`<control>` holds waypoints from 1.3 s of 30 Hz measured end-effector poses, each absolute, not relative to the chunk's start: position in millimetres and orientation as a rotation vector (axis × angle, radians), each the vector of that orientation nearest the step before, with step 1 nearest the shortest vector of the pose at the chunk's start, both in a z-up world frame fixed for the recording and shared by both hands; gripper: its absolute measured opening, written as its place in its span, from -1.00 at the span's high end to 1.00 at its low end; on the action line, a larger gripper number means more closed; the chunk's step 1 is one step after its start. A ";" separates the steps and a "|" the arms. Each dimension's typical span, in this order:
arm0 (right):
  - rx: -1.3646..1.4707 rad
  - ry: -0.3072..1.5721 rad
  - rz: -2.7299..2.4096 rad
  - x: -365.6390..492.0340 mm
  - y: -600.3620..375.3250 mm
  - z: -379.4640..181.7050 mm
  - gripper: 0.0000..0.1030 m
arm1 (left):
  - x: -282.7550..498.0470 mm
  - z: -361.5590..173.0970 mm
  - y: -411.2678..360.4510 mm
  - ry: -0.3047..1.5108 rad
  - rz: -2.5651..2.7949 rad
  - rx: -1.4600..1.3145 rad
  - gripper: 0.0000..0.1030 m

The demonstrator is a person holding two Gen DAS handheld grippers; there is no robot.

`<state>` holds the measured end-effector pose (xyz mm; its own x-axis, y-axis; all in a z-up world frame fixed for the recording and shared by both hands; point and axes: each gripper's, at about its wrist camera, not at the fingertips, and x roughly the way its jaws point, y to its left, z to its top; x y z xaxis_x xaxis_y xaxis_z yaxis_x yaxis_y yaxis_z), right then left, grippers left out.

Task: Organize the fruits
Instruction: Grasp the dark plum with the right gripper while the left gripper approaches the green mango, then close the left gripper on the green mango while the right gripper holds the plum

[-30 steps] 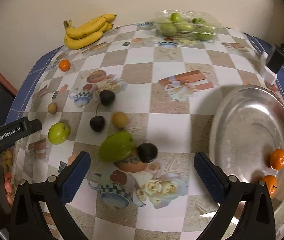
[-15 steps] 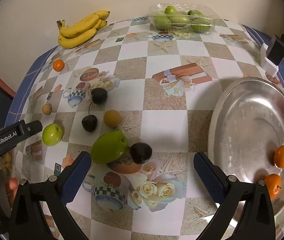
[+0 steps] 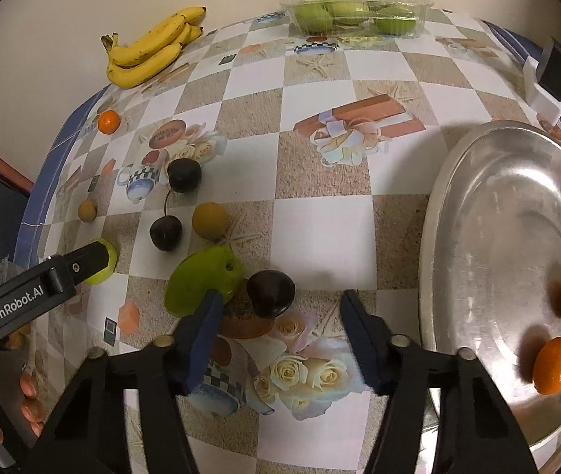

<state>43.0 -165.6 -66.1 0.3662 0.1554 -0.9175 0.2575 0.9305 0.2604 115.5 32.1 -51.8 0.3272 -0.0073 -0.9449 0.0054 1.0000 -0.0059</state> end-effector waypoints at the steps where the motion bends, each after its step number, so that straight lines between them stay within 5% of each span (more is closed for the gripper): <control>1: 0.396 1.206 -0.064 43.5 -165.9 -66.9 -0.07 | 115.7 -52.5 33.5 1.240 -0.006 -0.011 -1.00; 26: 0.410 1.211 -0.031 50.9 -162.7 -74.0 0.46 | 116.2 -53.8 45.3 1.235 0.041 -0.060 -1.00; 39: 0.418 1.193 -0.077 46.8 -171.3 -61.9 0.48 | 119.4 -61.5 62.7 1.250 0.067 -0.152 -0.99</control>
